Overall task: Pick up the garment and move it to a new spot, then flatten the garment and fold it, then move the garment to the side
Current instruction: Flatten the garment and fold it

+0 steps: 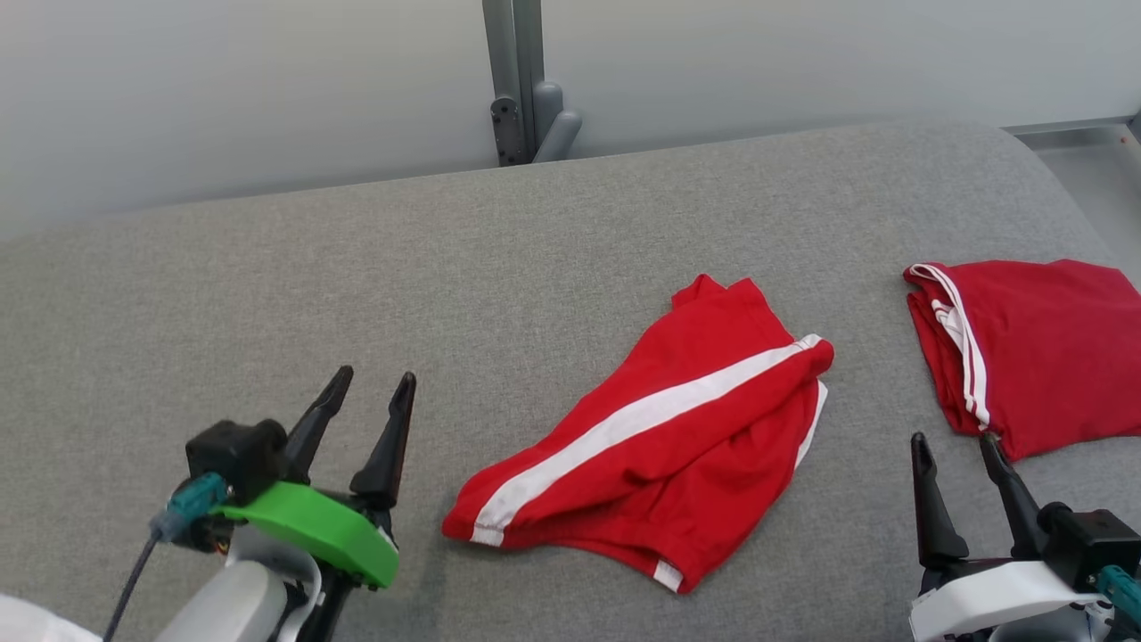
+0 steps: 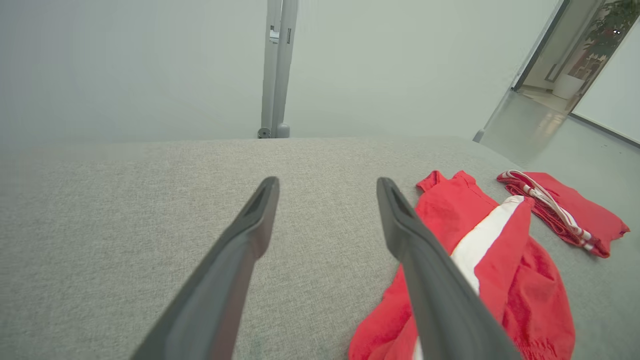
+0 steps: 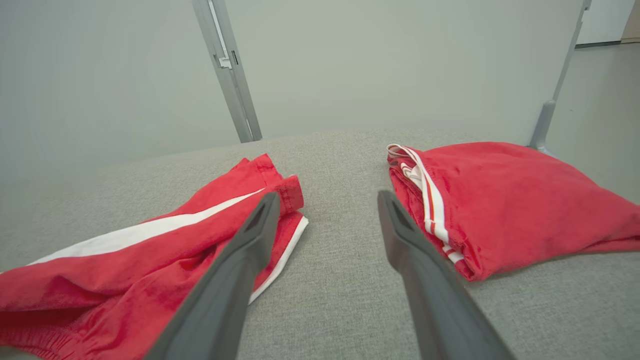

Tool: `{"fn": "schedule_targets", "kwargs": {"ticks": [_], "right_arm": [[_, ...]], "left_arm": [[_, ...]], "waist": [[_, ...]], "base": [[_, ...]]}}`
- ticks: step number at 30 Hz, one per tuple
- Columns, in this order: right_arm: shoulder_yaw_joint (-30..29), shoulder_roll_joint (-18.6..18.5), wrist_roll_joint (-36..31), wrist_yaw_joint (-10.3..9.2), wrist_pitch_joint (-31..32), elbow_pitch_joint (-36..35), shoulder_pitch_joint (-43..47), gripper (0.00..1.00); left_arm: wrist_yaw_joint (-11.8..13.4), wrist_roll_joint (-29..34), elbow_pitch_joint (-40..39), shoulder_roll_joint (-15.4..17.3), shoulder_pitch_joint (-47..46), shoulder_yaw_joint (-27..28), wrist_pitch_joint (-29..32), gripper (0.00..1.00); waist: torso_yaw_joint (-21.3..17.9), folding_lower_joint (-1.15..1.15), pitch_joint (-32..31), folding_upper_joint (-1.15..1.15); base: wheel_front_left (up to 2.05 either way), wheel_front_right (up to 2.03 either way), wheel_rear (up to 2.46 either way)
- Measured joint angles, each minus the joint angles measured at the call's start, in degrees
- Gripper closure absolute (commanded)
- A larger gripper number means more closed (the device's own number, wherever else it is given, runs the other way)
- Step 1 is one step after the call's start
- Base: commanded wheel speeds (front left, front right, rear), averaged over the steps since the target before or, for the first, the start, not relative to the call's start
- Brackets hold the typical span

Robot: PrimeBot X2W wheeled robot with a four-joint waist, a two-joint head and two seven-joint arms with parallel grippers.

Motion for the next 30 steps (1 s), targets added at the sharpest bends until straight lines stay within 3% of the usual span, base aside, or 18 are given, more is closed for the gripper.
{"fn": "schedule_targets", "kwargs": {"ticks": [5, 12, 20, 30], "right_arm": [[-1.00, -0.08, -0.48, 0.00, 0.00, -1.56, 0.88, 0.00], [-3.28, -0.55, -0.92, 0.00, 0.00, -3.02, 1.92, 0.00], [-5.28, -0.31, -1.67, -0.01, 0.00, -2.94, 3.52, 0.00], [-5.28, 0.35, -2.02, 0.00, 0.00, -1.22, 4.00, 0.00]], "left_arm": [[2.08, 8.20, -6.57, -5.53, 10.14, 8.83, -0.01, 0.00], [2.14, 15.51, -9.75, -12.50, 19.33, 16.14, -0.01, 0.00], [0.69, 22.95, -7.71, -19.24, 26.46, 22.29, -0.01, 0.00], [-3.09, 29.71, -5.37, -22.75, 30.38, 27.60, -0.01, 0.00]], "waist": [[0.53, 0.00, -0.91, 0.00], [1.66, 0.00, -1.57, 0.00], [2.62, 0.00, -3.28, 0.00], [2.43, 0.00, -4.46, 0.00]], "base": [[0.00, 0.00, 0.00], [0.00, 0.00, 0.00], [0.00, 0.00, 0.00], [0.00, 0.00, 0.00]]}}
